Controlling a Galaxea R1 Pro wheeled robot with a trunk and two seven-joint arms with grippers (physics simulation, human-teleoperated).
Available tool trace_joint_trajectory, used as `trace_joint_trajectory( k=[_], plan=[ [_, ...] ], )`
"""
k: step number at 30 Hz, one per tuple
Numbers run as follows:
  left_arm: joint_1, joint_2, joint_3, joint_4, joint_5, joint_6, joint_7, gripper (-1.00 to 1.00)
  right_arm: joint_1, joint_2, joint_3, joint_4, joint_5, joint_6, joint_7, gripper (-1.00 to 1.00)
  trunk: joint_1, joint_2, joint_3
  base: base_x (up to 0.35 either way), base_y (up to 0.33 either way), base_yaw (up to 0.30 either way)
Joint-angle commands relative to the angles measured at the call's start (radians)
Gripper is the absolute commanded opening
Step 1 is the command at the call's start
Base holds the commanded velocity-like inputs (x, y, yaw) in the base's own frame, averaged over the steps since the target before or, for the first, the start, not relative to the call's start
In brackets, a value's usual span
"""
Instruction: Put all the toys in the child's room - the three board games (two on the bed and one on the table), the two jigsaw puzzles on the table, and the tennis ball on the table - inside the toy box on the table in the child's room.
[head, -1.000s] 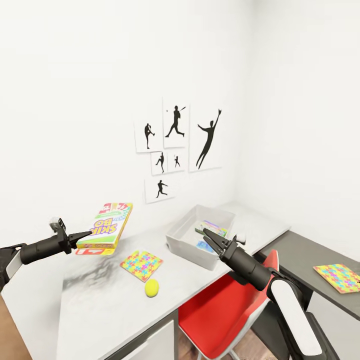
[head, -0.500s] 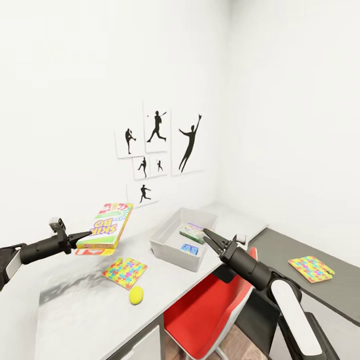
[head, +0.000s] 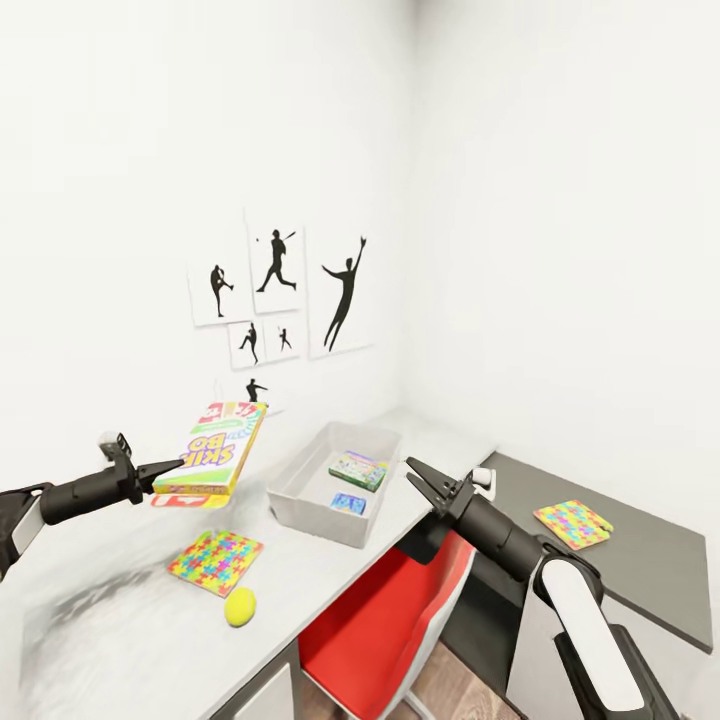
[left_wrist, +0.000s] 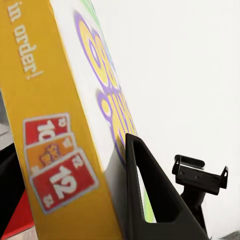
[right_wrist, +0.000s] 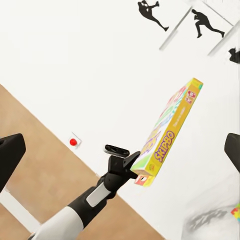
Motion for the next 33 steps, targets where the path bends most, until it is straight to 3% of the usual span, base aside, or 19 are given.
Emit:
trace_joint_trajectory(
  k=[1,10,29,33],
  plan=[
    [-0.001,0.001,0.002,-0.001,0.000,0.010,-0.004,-1.00,-0.001,0.000,0.001,0.000,-0.004,0.004,0.000,1.00,0.000,-0.001,-0.001,0.000,0.000,-0.177],
    [-0.001,0.000,0.003,-0.002,0.000,0.003,-0.004,-1.00,-0.001,-0.002,-0.001,0.000,-0.004,0.003,-0.001,1.00,0.000,-0.001,-0.001,0.000,-0.095,-0.046],
    [0.000,0.000,0.004,-0.001,0.000,0.004,-0.005,-1.00,-0.001,-0.002,-0.001,0.001,-0.004,0.002,-0.001,1.00,0.000,-0.001,-0.031,0.044,-0.206,0.000],
    [0.001,0.001,0.002,-0.002,0.000,0.004,-0.010,-1.00,-0.001,-0.002,-0.002,0.002,-0.004,0.002,-0.001,1.00,-0.015,0.027,-0.022,0.007,-0.011,0.000]
  ],
)
